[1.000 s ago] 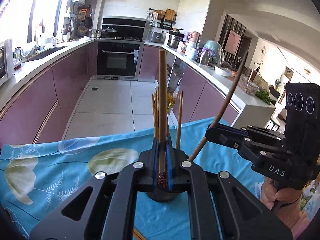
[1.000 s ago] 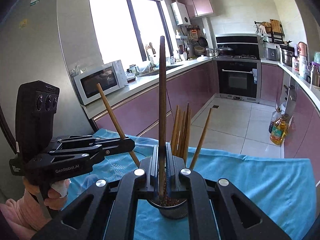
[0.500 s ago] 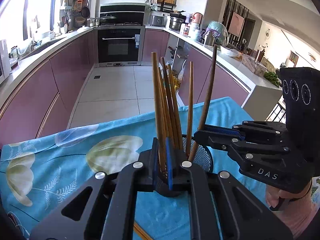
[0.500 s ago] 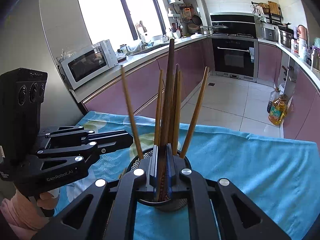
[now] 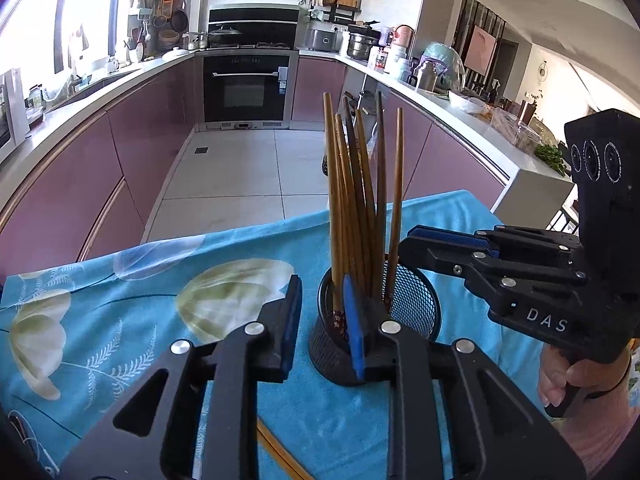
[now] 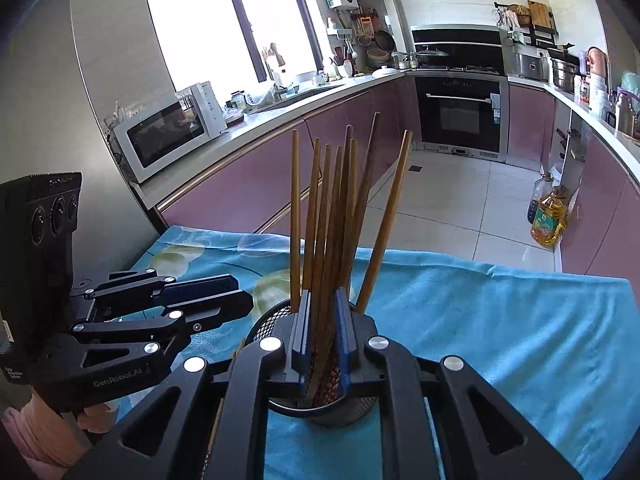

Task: Organize utensils
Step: 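Pull the right gripper back and move it over the last chopsticks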

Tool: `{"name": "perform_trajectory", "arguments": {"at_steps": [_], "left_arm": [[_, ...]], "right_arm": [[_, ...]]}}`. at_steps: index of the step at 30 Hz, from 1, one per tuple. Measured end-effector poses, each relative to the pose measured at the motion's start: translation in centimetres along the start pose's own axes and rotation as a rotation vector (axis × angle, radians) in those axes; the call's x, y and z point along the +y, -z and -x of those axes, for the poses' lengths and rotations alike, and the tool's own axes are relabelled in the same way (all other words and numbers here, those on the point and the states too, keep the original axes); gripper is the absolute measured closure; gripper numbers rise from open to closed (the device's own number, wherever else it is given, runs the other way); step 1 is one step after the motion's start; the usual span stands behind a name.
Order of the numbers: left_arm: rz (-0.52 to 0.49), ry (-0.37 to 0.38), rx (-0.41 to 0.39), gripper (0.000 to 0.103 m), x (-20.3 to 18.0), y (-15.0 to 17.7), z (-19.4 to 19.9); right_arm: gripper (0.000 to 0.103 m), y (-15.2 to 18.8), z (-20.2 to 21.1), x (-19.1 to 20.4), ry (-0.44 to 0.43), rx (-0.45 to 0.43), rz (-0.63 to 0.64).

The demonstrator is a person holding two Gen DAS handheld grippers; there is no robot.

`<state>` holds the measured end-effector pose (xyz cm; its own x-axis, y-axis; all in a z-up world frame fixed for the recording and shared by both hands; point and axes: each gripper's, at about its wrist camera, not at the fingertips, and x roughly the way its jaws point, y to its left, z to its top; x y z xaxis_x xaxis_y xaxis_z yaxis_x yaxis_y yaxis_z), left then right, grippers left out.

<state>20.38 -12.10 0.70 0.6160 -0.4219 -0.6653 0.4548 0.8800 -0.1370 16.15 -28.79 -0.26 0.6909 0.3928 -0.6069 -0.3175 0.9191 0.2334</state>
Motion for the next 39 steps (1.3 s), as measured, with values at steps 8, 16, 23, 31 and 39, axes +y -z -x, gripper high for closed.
{"name": "perform_trajectory", "arguments": {"at_steps": [8, 16, 23, 31, 39], "left_arm": [[-0.007, -0.05, -0.035, 0.064, 0.4, 2.2, 2.2], [0.03, -0.129, -0.057, 0.048, 2.2, 5.9, 4.8], [0.113, -0.154, 0.005, 0.046, 4.8, 10.1, 4.6], [0.152, -0.176, 0.077, 0.046, 6.1, 13.5, 3.2], [0.169, -0.194, 0.107, 0.046, 7.2, 14.8, 2.9]], "right_arm": [[0.075, 1.1, 2.8, 1.5, -0.016, -0.06, 0.033], [0.07, 3.9, 4.0, 4.7, -0.1, -0.047, 0.103], [0.069, 7.6, -0.1, 6.4, -0.136, 0.101, 0.11], [0.069, 10.9, -4.2, 8.4, -0.153, 0.233, 0.115], [0.069, 12.2, -5.7, 9.4, -0.131, 0.273, 0.133]]}}
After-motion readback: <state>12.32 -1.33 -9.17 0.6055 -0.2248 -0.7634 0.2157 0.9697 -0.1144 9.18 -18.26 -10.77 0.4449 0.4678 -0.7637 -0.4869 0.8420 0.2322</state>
